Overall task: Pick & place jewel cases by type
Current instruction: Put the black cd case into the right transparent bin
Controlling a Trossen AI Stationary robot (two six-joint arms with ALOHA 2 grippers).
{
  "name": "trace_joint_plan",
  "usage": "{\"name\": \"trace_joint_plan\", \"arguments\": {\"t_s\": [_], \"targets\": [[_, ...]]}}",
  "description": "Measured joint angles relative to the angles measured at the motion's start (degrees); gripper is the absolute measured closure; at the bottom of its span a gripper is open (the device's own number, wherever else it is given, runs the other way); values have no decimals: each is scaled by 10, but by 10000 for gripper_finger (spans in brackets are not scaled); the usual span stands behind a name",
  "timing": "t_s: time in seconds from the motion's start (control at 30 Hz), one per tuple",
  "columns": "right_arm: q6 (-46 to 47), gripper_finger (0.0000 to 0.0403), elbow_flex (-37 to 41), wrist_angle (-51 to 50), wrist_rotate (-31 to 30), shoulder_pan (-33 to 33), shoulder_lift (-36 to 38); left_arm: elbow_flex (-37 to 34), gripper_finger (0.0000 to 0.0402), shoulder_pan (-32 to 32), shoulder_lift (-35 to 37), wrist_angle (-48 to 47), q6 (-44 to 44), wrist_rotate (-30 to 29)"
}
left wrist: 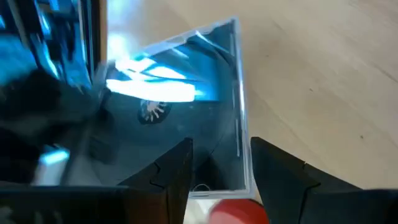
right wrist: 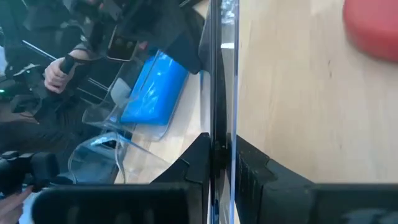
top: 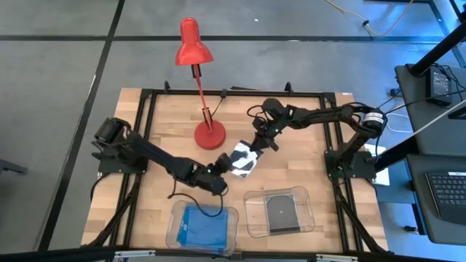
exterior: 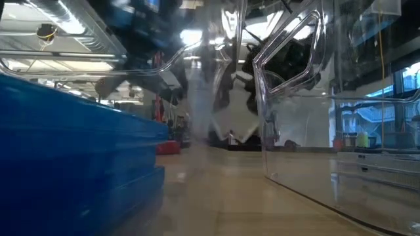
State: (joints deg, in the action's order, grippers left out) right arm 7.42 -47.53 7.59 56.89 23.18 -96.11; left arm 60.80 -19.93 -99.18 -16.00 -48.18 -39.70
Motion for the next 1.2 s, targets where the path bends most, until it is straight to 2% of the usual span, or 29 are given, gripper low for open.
{"name": "trace_joint_plan", "arguments": {"t_s": [0.2, 0.33, 0.6, 0.7, 0.83, 0.97, 1.2], "targets": [[-19, 353, -70, -106, -51, -1, 32, -7, 244, 27, 67, -52, 169, 65], [-29, 354, -124, -216, -139, -13, 59, -33, 245, 41, 109, -51, 243, 77], [-39, 354, -247, -458, -328, -71, 97, -104, 245, 49, 172, -39, 301, 76], [30, 354, -291, -511, -373, -98, 101, -119, 245, 54, 180, -23, 332, 63], [179, 354, -336, -572, -449, -146, 104, -133, 245, 72, 181, 3, 369, 35], [301, 354, -366, -639, -517, -208, 105, -141, 245, 99, 179, 22, 389, 34], [418, 354, -380, -686, -613, -325, 105, -141, 245, 128, 179, 32, 455, 37]]}}
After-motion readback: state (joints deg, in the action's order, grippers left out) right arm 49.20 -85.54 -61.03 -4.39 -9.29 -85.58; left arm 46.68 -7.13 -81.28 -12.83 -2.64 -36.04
